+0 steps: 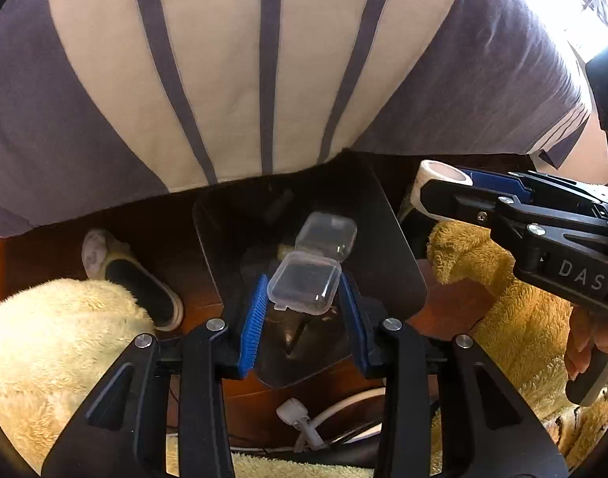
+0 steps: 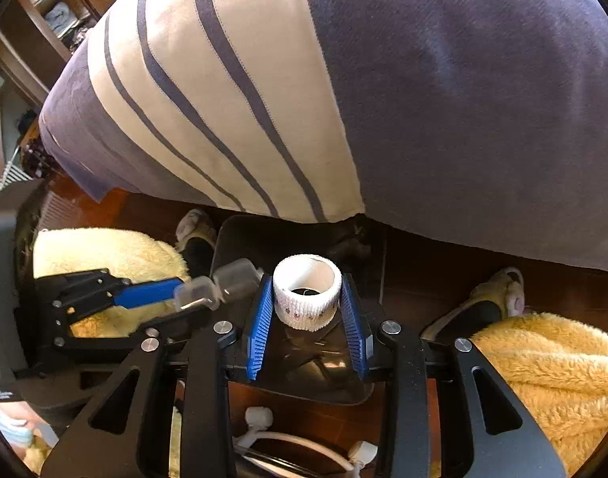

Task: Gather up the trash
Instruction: 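Carry the plastic box and tape roll with both tools over the bin, then open both tools to drop the plastic box and tape roll into the bin, then grasp the white yellow-capped tube with the left tool while the right tool grasps the blue cloth bundle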

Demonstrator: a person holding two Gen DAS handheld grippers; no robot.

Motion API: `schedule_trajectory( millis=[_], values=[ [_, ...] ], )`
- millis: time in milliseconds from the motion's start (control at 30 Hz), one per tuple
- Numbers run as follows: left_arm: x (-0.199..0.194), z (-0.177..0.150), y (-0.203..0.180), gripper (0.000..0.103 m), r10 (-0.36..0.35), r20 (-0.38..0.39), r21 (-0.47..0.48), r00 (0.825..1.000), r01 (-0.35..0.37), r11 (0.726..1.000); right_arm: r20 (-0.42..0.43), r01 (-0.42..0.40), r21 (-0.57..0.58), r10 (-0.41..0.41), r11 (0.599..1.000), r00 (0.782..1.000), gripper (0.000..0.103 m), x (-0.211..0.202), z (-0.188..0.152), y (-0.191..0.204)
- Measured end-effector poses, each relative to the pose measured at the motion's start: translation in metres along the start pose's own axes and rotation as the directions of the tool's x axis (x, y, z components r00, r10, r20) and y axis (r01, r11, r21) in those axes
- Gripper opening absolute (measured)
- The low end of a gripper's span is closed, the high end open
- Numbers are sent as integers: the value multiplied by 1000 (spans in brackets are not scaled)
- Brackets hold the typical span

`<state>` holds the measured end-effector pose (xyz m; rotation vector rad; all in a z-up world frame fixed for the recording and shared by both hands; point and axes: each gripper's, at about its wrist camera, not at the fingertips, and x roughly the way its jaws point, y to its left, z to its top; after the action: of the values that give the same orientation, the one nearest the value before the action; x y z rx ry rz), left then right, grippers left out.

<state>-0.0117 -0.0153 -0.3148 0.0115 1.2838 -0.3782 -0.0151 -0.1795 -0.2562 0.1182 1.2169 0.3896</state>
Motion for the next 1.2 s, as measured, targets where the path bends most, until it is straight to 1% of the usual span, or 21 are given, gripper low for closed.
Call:
schedule_trajectory(
  millis=[33, 67, 100, 133, 300, 400, 433, 467, 500, 533, 600, 700, 767, 833, 900, 967, 1033, 1100, 1200],
  values=[
    [0, 0, 0, 36, -1, -1, -1, 1000, 1, 1000, -2, -4, 2, 4, 1000, 1000, 36, 1, 1, 0],
    [1, 0, 0, 43, 1, -3, -2, 1000, -1, 1000, -2, -6, 4, 6, 1000, 1000, 43, 1, 2, -1],
    [1, -1, 0, 45, 5, -2, -3, 1000, -5, 1000, -4, -7, 6, 7, 1000, 1000, 47, 1, 2, -2],
    [0, -2, 2, 45, 9, -1, -2, 1000, -9, 1000, -4, -7, 8, 7, 1000, 1000, 55, 1, 4, -1],
    [-6, 0, 6, 49, 26, 14, -16, 1000, -26, 1000, 18, -3, 35, 3, 999, 1000, 55, -6, 9, -8],
    [-22, 6, 7, 56, 50, 52, -13, 997, -49, 999, 52, 4, 43, -7, 999, 999, 58, -18, 12, -11],
    [-29, 8, 6, 59, 56, 71, -9, 996, -55, 998, 65, 8, 45, -11, 999, 998, 65, -23, 14, -12],
    [-35, 11, 8, 62, 62, 89, -7, 994, -62, 998, 97, 20, 53, -25, 998, 995, 73, -33, 18, -13],
    [-42, 14, 7, 64, 71, 110, -3, 991, -71, 997, 123, 32, 59, -39, 998, 992, 76, -41, 21, -14],
    [-52, 18, 6, 67, 85, 138, 1, 987, -86, 996, 151, 46, 62, -55, 997, 987, 80, -50, 24, -15],
    [-69, 26, 6, 70, 107, 183, 3, 977, -110, 994, 213, 74, 59, -85, 996, 973, 80, -71, 33, -15],
    [-94, 39, 7, 74, 121, 247, -4, 961, -124, 992, 268, 84, 58, -97, 995, 958, 81, -93, 46, -17],
    [-112, 49, 7, 81, 129, 293, -12, 947, -132, 991, 299, 89, 58, -102, 994, 949, 83, -106, 55, -18],
    [-129, 60, 8, 83, 137, 337, -14, 931, -140, 990, 327, 96, 55, -109, 994, 939, 84, -117, 64, -20],
    [-139, 70, 8, 84, 145, 366, -9, 919, -152, 988, 356, 113, 51, -124, 992, 926, 84, -128, 77, -23],
    [-150, 83, 7, 86, 160, 397, -5, 904, -172, 985, 379, 127, 49, -136, 991, 915, 84, -136, 89, -25],
    [-158, 98, 7, 86, 170, 418, -4, 892, -186, 983, 397, 139, 48, -147, 989, 906, 84, -141, 101, -30],
    [-163, 115, 7, 86, 178, 436, -5, 882, -195, 981, 409, 163, 45, -167, 986, 897, 84, -142, 116, -35],
    [-165, 138, 6, 87, 195, 446, -12, 874, -211, 977, 414, 188, 47, -190, 981, 890, 84, -140, 136, -41]
  ],
)
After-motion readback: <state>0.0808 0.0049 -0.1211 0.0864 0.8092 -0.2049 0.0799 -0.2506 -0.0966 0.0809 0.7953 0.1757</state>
